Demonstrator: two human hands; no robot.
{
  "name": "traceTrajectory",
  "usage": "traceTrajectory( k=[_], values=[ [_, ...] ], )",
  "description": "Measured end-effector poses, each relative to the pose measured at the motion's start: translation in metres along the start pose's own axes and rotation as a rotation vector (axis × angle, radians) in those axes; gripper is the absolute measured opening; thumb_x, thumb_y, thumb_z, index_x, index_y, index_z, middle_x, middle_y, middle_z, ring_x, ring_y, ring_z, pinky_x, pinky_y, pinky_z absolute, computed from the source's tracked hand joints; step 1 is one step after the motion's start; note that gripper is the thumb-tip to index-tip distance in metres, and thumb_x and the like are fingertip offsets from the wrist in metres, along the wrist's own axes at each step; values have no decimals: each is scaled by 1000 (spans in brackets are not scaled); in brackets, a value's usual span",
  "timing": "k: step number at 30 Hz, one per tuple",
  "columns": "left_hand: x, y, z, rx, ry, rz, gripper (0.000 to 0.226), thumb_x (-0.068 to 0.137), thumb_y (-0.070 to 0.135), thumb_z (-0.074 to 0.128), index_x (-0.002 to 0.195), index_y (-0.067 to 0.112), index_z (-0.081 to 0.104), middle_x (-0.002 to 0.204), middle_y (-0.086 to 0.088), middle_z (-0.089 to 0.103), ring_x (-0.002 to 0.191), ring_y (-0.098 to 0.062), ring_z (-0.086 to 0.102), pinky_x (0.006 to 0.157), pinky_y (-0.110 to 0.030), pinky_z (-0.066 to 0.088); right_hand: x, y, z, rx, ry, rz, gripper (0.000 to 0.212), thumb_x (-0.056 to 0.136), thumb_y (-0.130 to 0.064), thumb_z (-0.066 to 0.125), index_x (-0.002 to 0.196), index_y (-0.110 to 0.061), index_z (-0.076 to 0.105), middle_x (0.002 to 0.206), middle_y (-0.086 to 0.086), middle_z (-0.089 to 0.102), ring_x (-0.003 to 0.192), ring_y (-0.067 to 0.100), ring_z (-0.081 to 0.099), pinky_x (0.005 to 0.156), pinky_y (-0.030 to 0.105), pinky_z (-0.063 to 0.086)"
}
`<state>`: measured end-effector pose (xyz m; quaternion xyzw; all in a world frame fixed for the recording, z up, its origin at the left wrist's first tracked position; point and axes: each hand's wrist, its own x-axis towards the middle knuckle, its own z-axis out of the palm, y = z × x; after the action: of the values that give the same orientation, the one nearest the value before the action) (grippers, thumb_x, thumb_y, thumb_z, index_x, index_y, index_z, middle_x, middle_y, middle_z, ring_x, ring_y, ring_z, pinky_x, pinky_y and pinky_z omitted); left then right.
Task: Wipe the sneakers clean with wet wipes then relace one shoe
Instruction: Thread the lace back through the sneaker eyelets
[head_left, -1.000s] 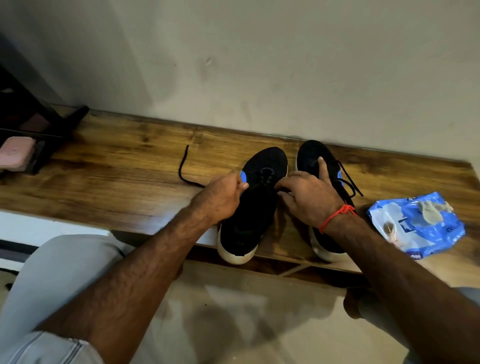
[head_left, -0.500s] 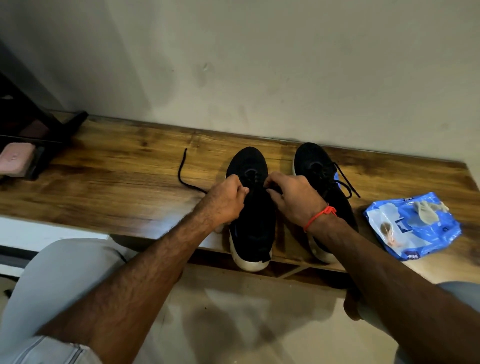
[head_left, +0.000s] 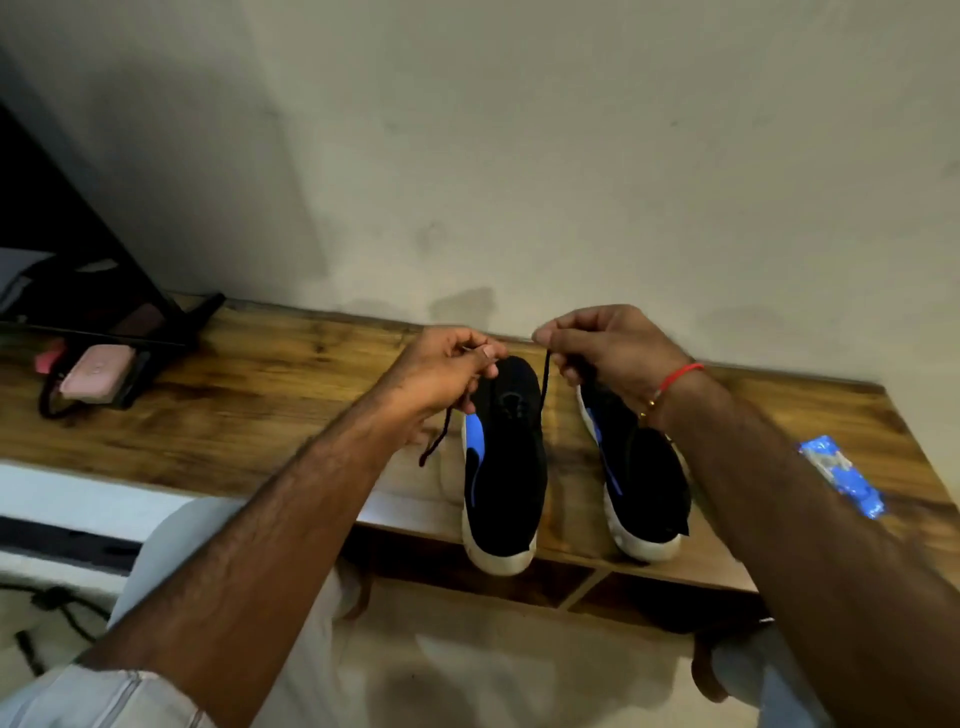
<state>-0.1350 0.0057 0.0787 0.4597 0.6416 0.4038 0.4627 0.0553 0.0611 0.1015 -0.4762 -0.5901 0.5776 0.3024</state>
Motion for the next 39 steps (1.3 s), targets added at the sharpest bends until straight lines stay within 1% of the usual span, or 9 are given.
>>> traceTrajectory(
  k=[7,11,16,19,23,27,30,34,39],
  values=[
    [-30,110,-24,-417,-59,21,23,106,11,49,112,3,69,88,-7,69,69,-17,70,68,-38,64,-20,-100,-7,386,45,-87,19,96,-15,59,106,-4,70,86,7,74,75,21,68,79,34,54],
    [-49,156,-33,-653,-101,55,24,103,2,46,116,1,66,91,-8,70,80,-25,75,70,-40,64,-34,-131,-10,431,47,-134,31,92,1,45,115,-4,66,105,10,75,98,25,72,92,37,52],
    [-68,171,-25,-536,-6,107,20,97,1,63,115,7,68,98,-7,77,81,-21,76,68,-34,62,-53,-141,-2,424,1,-178,42,88,13,43,121,-5,62,109,6,75,95,22,72,90,40,50],
    [-74,167,-20,-354,123,168,14,97,16,68,111,18,71,99,2,79,72,-14,75,60,-28,54,-62,-141,2,296,69,-259,18,97,-10,59,113,-10,67,102,3,77,91,24,73,87,39,53],
    [-73,169,-17,-118,280,319,15,99,32,65,104,21,74,87,4,78,53,-10,65,48,-22,42,-64,-145,2,-21,306,-407,22,98,-33,60,97,-17,76,75,-4,72,61,9,60,70,30,50],
    [-71,178,-14,-62,340,404,16,100,29,64,104,17,75,86,-3,75,48,-4,56,39,-13,36,-61,-151,3,-175,372,-512,27,97,-38,60,101,-17,77,99,-8,72,99,4,61,82,16,43],
    [-71,181,-8,-20,359,441,16,100,28,65,104,16,75,81,-1,74,45,-1,56,38,-11,36,-58,-155,6,-202,387,-542,27,97,-37,60,106,-17,76,111,-4,71,111,9,61,90,21,43],
    [-69,181,-5,17,382,477,18,99,31,65,105,17,74,79,3,74,51,-1,60,43,-10,41,-55,-159,11,-218,361,-542,20,97,-36,59,96,-28,76,105,-9,73,103,15,65,95,37,52],
    [-66,177,-8,95,404,531,17,98,31,67,105,18,75,79,3,74,54,-2,61,46,-11,44,-51,-162,9,-240,355,-542,26,99,-35,57,94,-20,78,97,-5,74,86,13,65,83,30,51]
  ],
)
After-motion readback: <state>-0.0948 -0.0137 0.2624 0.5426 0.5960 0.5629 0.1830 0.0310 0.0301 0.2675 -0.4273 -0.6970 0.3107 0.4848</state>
